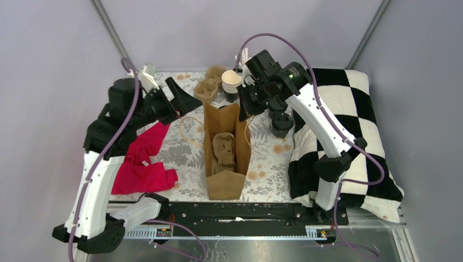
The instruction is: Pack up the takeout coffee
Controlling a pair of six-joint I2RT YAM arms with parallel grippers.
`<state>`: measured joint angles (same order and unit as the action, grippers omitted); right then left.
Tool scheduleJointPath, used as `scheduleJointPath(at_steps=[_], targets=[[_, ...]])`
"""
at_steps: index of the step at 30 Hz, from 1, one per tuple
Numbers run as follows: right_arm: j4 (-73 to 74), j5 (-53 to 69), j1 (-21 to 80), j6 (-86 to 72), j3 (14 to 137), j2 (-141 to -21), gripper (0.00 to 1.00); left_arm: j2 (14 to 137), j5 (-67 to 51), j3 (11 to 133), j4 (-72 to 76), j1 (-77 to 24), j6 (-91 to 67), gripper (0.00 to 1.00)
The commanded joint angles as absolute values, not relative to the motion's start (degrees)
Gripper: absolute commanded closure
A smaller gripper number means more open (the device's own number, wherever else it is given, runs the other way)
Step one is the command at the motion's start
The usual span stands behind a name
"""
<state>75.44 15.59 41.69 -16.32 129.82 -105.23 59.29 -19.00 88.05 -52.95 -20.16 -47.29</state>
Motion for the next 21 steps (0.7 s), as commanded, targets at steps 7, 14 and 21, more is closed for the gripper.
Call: scheduleJointPath(at_steps=[7,14,21], targets=[[57.66,25.12,42.45,-10.47,130.45,-101.03,1.00,64.81,-4.93,106.60,-56.49,-19.78,-32.15,0.11],[58.20,31.69,42.54,-7.67,131.87,-103.05,1.00,70.83,-21.05,111.69,-53.08,-19.78,-27.54,0.16],[61.93,32.07,42.60,-11.67,134.12,-105.38,1.00,76.95,-31.34,115.48,-60.59,-21.10,-24.27,0.22]])
